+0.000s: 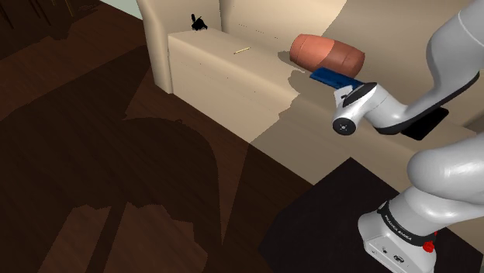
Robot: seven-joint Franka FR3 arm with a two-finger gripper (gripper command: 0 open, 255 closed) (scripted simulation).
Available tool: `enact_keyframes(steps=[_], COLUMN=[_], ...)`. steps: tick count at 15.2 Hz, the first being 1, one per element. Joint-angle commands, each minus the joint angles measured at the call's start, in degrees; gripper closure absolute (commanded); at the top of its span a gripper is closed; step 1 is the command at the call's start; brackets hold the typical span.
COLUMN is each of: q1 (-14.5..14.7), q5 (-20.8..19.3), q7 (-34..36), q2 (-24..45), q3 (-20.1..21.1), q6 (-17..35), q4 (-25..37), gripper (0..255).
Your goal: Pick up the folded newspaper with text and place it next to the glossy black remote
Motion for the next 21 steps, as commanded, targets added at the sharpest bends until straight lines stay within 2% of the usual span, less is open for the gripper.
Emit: enact_keyframes(steps=[1, 5, 13, 14, 19, 21], q1=[-0.07, 0.01, -0.03, 0.01, -0.08, 2.08], q5=[-0.68, -1.93, -1.93, -1.87, -1.93, 2.62], q7=[1.23, 3.63, 3.63, 3.61, 3.63, 3.76], q2=[2.28, 7.68, 7.68, 7.81, 7.68, 5.24], q3=[0.16, 0.37, 0.41, 0.46, 0.46, 2.76], q6=[-1.83, -6.01, -6.01, -6.10, -6.01, -6.58], q4=[0.16, 0.83, 0.83, 0.91, 0.83, -1.71], gripper=[255, 255, 255, 0, 0, 0])
